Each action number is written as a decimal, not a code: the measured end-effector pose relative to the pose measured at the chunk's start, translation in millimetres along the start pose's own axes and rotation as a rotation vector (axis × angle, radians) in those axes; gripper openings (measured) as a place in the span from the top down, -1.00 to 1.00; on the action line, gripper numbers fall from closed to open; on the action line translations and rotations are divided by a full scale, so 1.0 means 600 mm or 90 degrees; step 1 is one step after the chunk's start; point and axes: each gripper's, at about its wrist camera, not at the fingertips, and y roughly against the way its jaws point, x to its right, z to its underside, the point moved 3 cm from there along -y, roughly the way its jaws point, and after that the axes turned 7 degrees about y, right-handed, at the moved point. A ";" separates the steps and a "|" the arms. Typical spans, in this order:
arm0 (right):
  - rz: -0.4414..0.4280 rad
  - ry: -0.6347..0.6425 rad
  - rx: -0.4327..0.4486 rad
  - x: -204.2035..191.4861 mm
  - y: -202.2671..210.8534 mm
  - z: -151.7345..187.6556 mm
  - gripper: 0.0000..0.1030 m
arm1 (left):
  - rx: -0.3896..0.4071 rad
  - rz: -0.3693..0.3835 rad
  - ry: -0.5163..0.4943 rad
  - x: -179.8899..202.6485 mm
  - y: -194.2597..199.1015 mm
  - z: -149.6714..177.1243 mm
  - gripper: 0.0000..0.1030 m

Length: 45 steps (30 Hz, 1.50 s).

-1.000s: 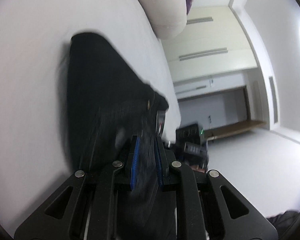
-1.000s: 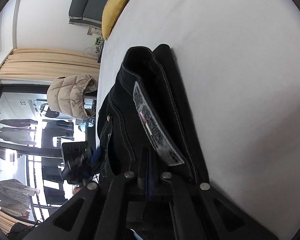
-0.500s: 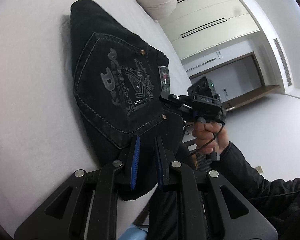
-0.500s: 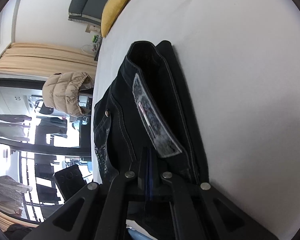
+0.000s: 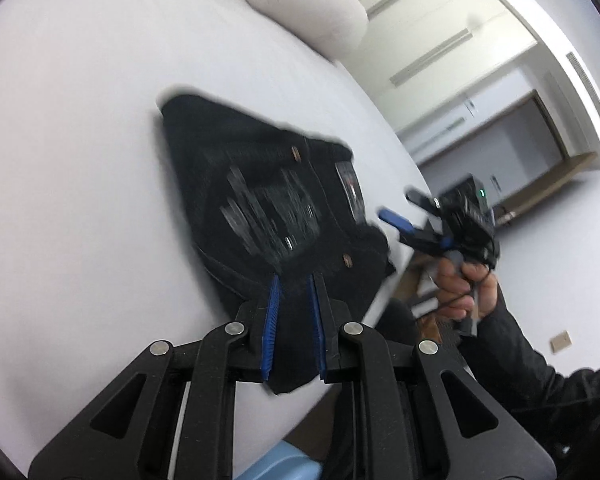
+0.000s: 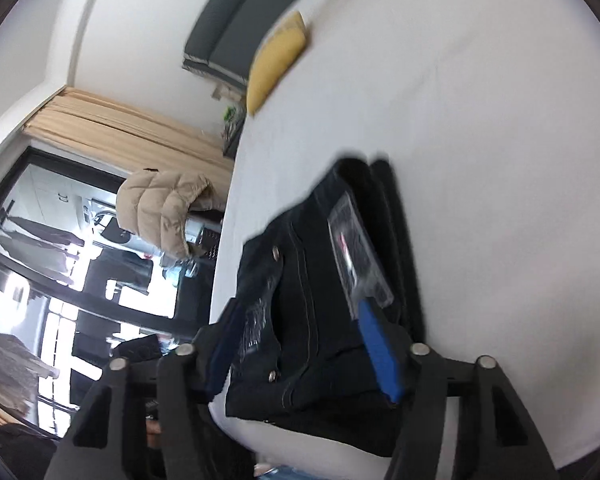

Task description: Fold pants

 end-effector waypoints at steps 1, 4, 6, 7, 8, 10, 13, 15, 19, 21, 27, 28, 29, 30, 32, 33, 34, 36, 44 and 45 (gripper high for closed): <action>0.008 0.002 -0.003 0.003 0.005 -0.008 -0.23 | 0.016 -0.008 0.003 -0.002 0.009 -0.010 0.63; 0.069 0.000 -0.044 0.023 -0.006 -0.029 -0.23 | 0.038 -0.058 0.006 -0.016 0.009 -0.039 -0.54; 0.079 -0.006 -0.081 0.038 -0.030 -0.038 -0.23 | 0.045 -0.077 0.026 -0.032 -0.001 -0.052 -0.61; 0.088 -0.010 -0.093 0.045 -0.038 -0.041 -0.23 | 0.034 -0.072 0.038 -0.037 -0.009 -0.057 -0.61; 0.092 -0.016 -0.106 0.050 -0.046 -0.039 -0.23 | 0.020 -0.069 0.051 -0.042 -0.022 -0.062 -0.61; 0.090 -0.018 -0.137 0.059 -0.069 -0.044 -0.23 | -0.007 -0.078 0.072 -0.050 -0.048 -0.068 -0.61; 0.077 -0.031 -0.154 0.063 -0.095 -0.054 -0.19 | -0.060 -0.090 0.105 -0.056 -0.104 -0.069 -0.61; 0.081 -0.035 -0.164 0.063 -0.109 -0.057 -0.15 | -0.077 -0.100 0.104 -0.057 -0.119 -0.068 -0.58; 0.120 -0.010 -0.185 0.058 -0.123 -0.050 0.13 | -0.098 -0.140 0.072 -0.035 -0.156 -0.074 0.05; 0.138 -0.001 -0.187 0.054 -0.122 -0.047 0.23 | -0.104 -0.181 0.041 -0.020 -0.166 -0.077 0.13; 0.240 0.083 -0.189 0.016 -0.126 -0.047 0.49 | -0.093 -0.251 -0.034 0.030 -0.194 -0.082 0.40; 0.251 0.092 -0.186 0.009 -0.125 -0.048 0.52 | -0.092 -0.255 -0.040 0.034 -0.195 -0.083 0.43; 0.259 0.099 -0.182 0.002 -0.124 -0.050 0.54 | -0.090 -0.260 -0.048 0.040 -0.196 -0.084 0.45; 0.265 0.104 -0.177 -0.003 -0.121 -0.050 0.57 | -0.088 -0.261 -0.053 0.043 -0.194 -0.085 0.49; 0.273 0.111 -0.165 -0.013 -0.113 -0.052 0.61 | -0.083 -0.260 -0.063 0.047 -0.184 -0.088 0.53; 0.275 0.113 -0.160 -0.019 -0.111 -0.053 0.63 | -0.081 -0.259 -0.067 0.051 -0.183 -0.089 0.55; 0.277 0.116 -0.154 -0.027 -0.108 -0.055 0.64 | -0.078 -0.258 -0.070 0.053 -0.180 -0.090 0.57; 0.282 0.129 -0.145 -0.046 -0.103 -0.058 0.65 | -0.074 -0.255 -0.075 0.059 -0.174 -0.093 0.59; 0.276 0.171 -0.133 -0.116 -0.118 -0.084 0.66 | -0.029 -0.254 -0.083 0.066 -0.117 -0.117 0.61; 0.272 0.173 -0.131 -0.123 -0.123 -0.090 0.67 | -0.021 -0.253 -0.079 0.062 -0.107 -0.126 0.61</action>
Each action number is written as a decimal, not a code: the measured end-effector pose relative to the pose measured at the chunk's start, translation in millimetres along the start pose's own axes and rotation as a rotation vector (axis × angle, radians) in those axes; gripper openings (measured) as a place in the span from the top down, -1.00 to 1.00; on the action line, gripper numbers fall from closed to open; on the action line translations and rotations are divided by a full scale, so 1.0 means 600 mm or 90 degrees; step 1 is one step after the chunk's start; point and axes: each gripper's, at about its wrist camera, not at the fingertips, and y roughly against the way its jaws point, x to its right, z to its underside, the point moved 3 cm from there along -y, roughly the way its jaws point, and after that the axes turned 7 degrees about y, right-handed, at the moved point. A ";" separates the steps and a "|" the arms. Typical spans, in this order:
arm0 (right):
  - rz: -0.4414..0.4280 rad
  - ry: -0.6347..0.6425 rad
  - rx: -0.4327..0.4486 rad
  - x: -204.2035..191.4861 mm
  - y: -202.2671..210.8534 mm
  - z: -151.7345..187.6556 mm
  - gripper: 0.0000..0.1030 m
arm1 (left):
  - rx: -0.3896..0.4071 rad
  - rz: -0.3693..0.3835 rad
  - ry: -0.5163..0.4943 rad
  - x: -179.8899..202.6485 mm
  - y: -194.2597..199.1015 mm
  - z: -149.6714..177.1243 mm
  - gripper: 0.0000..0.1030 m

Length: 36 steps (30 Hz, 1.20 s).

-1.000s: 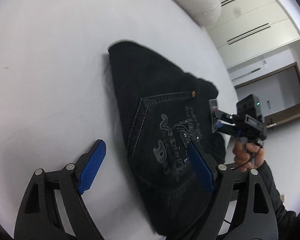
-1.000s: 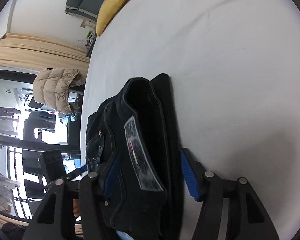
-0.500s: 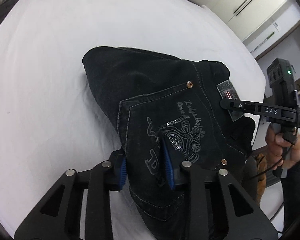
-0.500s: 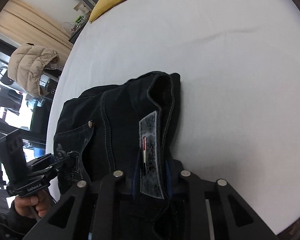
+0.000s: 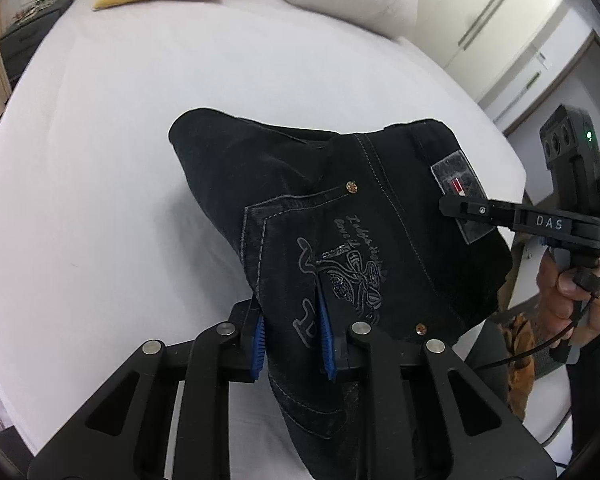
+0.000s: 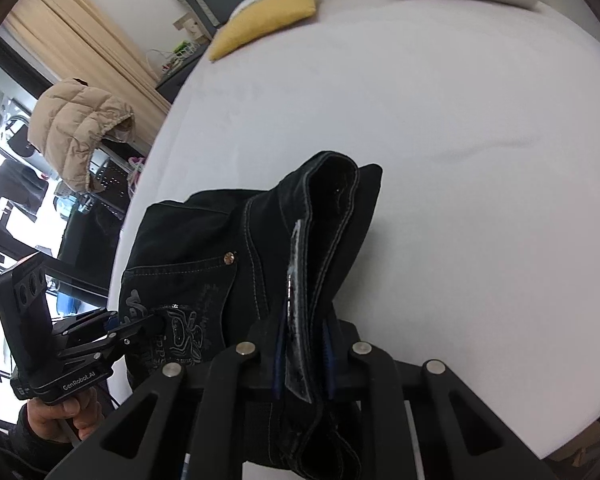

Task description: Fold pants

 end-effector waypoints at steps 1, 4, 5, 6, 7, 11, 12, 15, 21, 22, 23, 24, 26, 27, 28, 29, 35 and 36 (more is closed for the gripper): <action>-0.005 0.003 0.003 -0.007 -0.002 -0.011 0.67 | 0.007 -0.001 0.003 -0.008 0.008 -0.009 0.61; -0.020 0.011 0.012 -0.033 -0.018 -0.051 0.67 | 0.029 -0.015 0.005 -0.037 0.032 -0.039 0.61; -0.024 0.015 0.014 -0.042 -0.025 -0.065 0.67 | 0.036 -0.023 0.004 -0.047 0.038 -0.053 0.61; -0.028 0.020 0.017 -0.051 -0.033 -0.081 0.67 | 0.042 -0.032 0.002 -0.050 0.046 -0.068 0.61; -0.031 0.027 0.019 -0.063 -0.044 -0.099 0.67 | 0.047 -0.042 0.001 -0.061 0.050 -0.083 0.61; -0.052 0.039 0.023 -0.098 -0.094 -0.169 0.67 | 0.065 -0.089 -0.004 -0.121 0.053 -0.159 0.61; -0.060 0.037 0.024 -0.105 -0.109 -0.190 0.67 | 0.066 -0.097 -0.004 -0.139 0.053 -0.179 0.61; -0.074 0.030 0.023 -0.119 -0.158 -0.245 0.67 | 0.062 -0.116 -0.001 -0.187 0.040 -0.228 0.61; -0.082 -0.031 -0.022 -0.085 -0.272 -0.289 0.66 | 0.024 -0.111 0.027 -0.290 -0.040 -0.250 0.61; -0.075 -0.046 -0.032 -0.073 -0.292 -0.284 0.65 | 0.019 -0.106 0.034 -0.306 -0.057 -0.247 0.58; -0.070 -0.057 -0.037 -0.061 -0.307 -0.278 0.62 | 0.018 -0.101 0.041 -0.312 -0.068 -0.244 0.56; -0.073 -0.075 -0.040 -0.044 -0.323 -0.268 0.49 | 0.020 -0.092 0.051 -0.318 -0.076 -0.239 0.50; -0.114 -0.117 -0.022 -0.018 -0.335 -0.252 0.43 | 0.030 -0.086 0.069 -0.334 -0.083 -0.231 0.30; -0.140 -0.134 -0.009 -0.009 -0.336 -0.248 0.40 | 0.034 -0.083 0.075 -0.342 -0.084 -0.229 0.20; -0.167 -0.148 0.005 -0.001 -0.335 -0.243 0.37 | 0.042 -0.070 0.087 -0.351 -0.082 -0.226 0.14; -0.182 -0.155 0.012 0.001 -0.333 -0.239 0.32 | 0.046 -0.061 0.095 -0.358 -0.078 -0.223 0.14; -0.076 -0.099 0.092 -0.032 -0.243 -0.226 -0.12 | 0.162 -0.084 0.088 -0.337 0.026 -0.203 -0.04; -0.064 -0.084 0.112 -0.039 -0.221 -0.224 -0.13 | 0.200 -0.101 0.068 -0.319 0.056 -0.195 -0.21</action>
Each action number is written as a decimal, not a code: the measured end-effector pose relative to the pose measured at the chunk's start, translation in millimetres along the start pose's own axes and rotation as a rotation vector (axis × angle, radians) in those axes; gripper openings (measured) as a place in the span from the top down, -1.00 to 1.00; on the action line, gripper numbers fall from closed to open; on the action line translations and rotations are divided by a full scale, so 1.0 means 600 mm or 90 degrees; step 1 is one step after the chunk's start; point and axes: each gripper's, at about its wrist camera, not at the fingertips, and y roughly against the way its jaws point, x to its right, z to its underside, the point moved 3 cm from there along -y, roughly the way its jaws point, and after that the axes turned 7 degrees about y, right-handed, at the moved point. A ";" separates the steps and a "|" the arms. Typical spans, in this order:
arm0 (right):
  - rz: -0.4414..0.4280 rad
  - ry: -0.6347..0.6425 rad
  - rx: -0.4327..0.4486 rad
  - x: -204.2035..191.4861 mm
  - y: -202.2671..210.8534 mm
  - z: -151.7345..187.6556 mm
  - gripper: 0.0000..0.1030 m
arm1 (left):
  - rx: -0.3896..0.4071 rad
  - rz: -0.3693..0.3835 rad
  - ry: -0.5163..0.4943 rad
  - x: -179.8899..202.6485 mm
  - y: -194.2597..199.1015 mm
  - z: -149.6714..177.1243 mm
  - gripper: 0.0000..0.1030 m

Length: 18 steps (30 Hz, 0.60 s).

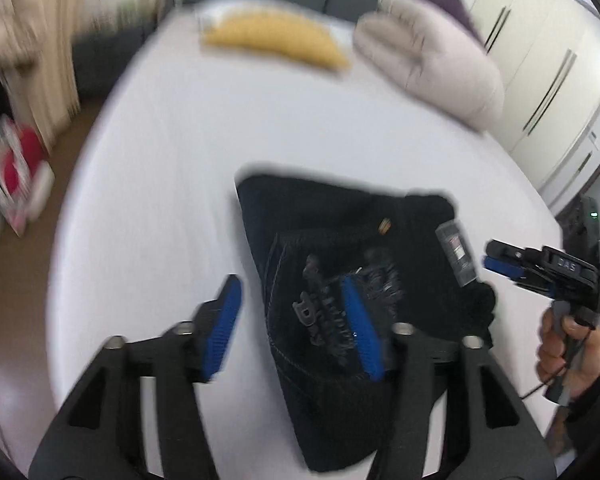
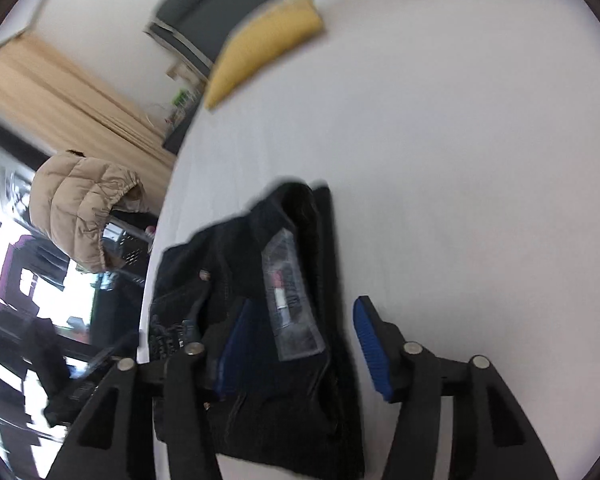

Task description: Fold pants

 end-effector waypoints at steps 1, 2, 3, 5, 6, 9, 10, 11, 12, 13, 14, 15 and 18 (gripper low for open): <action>0.015 0.023 0.029 -0.016 0.031 0.002 -0.16 | 0.064 -0.015 -0.033 0.018 0.053 0.001 -0.42; 0.029 0.044 0.059 -0.033 0.059 0.004 -0.21 | 0.109 -0.030 -0.059 0.035 0.094 0.001 -0.57; 0.048 0.068 0.096 -0.052 0.093 0.009 -0.38 | 0.168 -0.055 -0.092 0.058 0.146 0.007 -0.86; 0.081 0.111 0.180 -0.096 0.166 0.019 -0.64 | 0.262 -0.098 -0.133 0.098 0.228 0.018 -1.00; 0.092 0.126 0.211 -0.111 0.192 0.019 -0.80 | 0.304 -0.118 -0.154 0.120 0.269 0.028 -1.00; 0.120 0.184 0.331 -0.173 0.296 0.045 -1.00 | 0.414 -0.163 -0.207 0.174 0.388 0.067 -1.00; 0.126 0.197 0.355 -0.192 0.316 0.047 -1.00 | 0.426 -0.181 -0.203 0.190 0.410 0.073 -1.00; 0.133 0.211 0.377 -0.214 0.340 0.052 -1.00 | 0.423 -0.193 -0.191 0.200 0.433 0.084 -1.00; 0.138 0.219 0.391 -0.224 0.362 0.057 -1.00 | 0.414 -0.183 -0.181 0.212 0.450 0.092 -1.00; 0.147 0.229 0.409 -0.241 0.387 0.067 -1.00 | 0.401 -0.167 -0.171 0.222 0.461 0.096 -1.00; 0.154 0.237 0.430 -0.257 0.412 0.078 -1.00 | 0.390 -0.157 -0.160 0.227 0.478 0.104 -1.00; 0.161 0.246 0.453 -0.272 0.439 0.089 -1.00 | 0.390 -0.151 -0.145 0.230 0.499 0.113 -1.00; 0.178 0.261 0.505 -0.313 0.498 0.112 -1.00 | 0.371 -0.139 -0.096 0.230 0.543 0.129 -1.00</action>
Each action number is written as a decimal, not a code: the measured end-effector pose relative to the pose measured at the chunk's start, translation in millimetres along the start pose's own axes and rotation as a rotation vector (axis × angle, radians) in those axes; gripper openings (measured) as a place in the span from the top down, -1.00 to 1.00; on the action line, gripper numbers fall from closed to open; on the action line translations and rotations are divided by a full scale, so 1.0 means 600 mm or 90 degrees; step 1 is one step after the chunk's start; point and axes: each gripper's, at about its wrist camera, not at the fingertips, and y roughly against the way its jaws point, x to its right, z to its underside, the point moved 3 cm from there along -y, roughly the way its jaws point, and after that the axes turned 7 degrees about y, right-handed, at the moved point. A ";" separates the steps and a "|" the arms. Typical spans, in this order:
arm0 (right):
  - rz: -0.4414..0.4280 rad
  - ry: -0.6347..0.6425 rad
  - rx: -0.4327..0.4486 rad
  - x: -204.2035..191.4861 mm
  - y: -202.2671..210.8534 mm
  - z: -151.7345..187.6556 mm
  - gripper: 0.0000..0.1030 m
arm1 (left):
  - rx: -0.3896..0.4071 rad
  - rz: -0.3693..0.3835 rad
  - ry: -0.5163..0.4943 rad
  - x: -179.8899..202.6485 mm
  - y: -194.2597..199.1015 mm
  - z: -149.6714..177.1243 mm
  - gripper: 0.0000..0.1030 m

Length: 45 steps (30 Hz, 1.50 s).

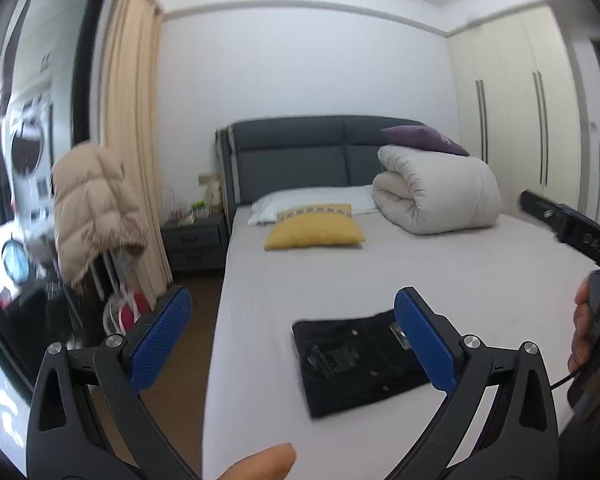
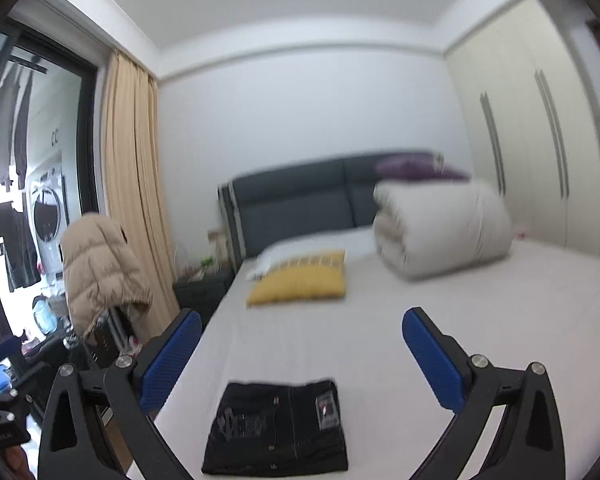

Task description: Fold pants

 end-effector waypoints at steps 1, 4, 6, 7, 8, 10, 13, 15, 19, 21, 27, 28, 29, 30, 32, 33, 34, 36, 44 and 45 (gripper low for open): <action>0.005 0.003 0.005 -0.005 0.021 -0.012 -1.00 | -0.008 0.003 0.012 -0.005 0.013 -0.003 -1.00; -0.006 0.023 -0.030 -0.023 0.060 -0.030 -1.00 | -0.034 0.000 0.030 -0.023 0.059 -0.010 -1.00; -0.002 0.023 -0.057 -0.023 0.078 -0.026 -1.00 | -0.055 -0.024 0.029 -0.037 0.097 -0.009 -1.00; 0.007 0.018 -0.077 -0.025 0.085 -0.023 -1.00 | -0.065 -0.039 0.029 -0.040 0.102 -0.003 -1.00; 0.016 0.016 -0.094 -0.026 0.091 -0.017 -1.00 | -0.074 -0.047 0.030 -0.043 0.109 0.002 -1.00; 0.030 0.010 -0.122 -0.025 0.101 -0.003 -1.00 | -0.107 -0.043 0.040 -0.045 0.109 0.021 -1.00; 0.034 -0.017 -0.183 -0.020 0.094 0.030 -1.00 | -0.161 -0.033 0.052 -0.041 0.089 0.054 -1.00; 0.026 -0.035 -0.226 -0.020 0.083 0.057 -1.00 | -0.197 -0.030 0.060 -0.039 0.074 0.078 -1.00; 0.019 -0.027 -0.277 -0.034 0.076 0.102 -1.00 | -0.231 -0.047 0.060 -0.036 0.038 0.123 -1.00; 0.018 -0.019 -0.297 -0.040 0.072 0.117 -1.00 | -0.241 -0.049 0.058 -0.035 0.013 0.142 -1.00; 0.013 -0.014 -0.329 -0.048 0.067 0.142 -1.00 | -0.273 -0.053 0.076 -0.045 -0.031 0.177 -1.00; 0.014 -0.014 -0.331 -0.049 0.067 0.144 -1.00 | -0.275 -0.055 0.077 -0.047 -0.035 0.181 -1.00; 0.014 -0.013 -0.333 -0.050 0.067 0.144 -1.00 | -0.276 -0.055 0.079 -0.050 -0.039 0.184 -1.00; 0.013 -0.013 -0.334 -0.051 0.067 0.144 -1.00 | -0.277 -0.056 0.080 -0.052 -0.041 0.185 -1.00; 0.010 -0.010 -0.338 -0.054 0.066 0.145 -1.00 | -0.280 -0.058 0.082 -0.055 -0.045 0.187 -1.00; 0.009 -0.007 -0.340 -0.055 0.065 0.145 -1.00 | -0.281 -0.058 0.083 -0.057 -0.048 0.187 -1.00; 0.007 -0.005 -0.342 -0.055 0.063 0.145 -1.00 | -0.281 -0.059 0.083 -0.058 -0.049 0.187 -1.00; 0.003 -0.003 -0.346 -0.058 0.060 0.146 -1.00 | -0.281 -0.062 0.083 -0.059 -0.051 0.189 -1.00; -0.003 0.000 -0.359 -0.062 0.052 0.154 -1.00 | -0.291 -0.068 0.082 -0.065 -0.066 0.198 -1.00; -0.003 0.001 -0.359 -0.062 0.051 0.155 -1.00 | -0.292 -0.068 0.082 -0.065 -0.069 0.199 -1.00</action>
